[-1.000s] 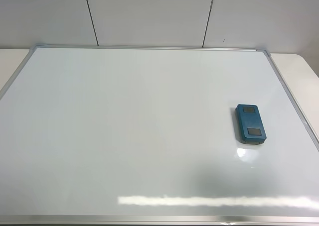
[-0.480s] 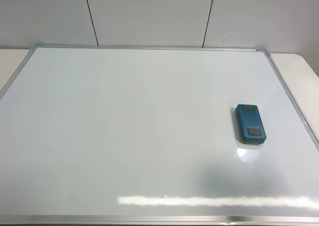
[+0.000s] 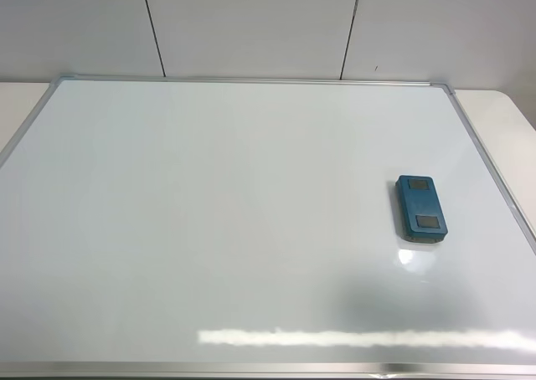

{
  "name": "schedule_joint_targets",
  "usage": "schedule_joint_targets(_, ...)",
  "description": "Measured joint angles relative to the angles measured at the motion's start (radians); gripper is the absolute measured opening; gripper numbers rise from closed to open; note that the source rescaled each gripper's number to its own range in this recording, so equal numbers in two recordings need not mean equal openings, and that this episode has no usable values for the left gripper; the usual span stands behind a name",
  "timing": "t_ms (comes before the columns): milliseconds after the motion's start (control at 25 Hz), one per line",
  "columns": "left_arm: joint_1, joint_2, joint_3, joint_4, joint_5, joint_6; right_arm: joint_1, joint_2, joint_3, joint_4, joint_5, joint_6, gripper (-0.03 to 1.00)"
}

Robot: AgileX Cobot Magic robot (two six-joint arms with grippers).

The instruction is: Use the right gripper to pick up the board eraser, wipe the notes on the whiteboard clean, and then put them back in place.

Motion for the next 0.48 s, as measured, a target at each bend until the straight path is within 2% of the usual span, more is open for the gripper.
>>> schedule_joint_targets(480,0.0,0.0,0.0,0.0,0.0,0.0,0.0,0.0,0.0,0.0,0.0,0.0,1.0)
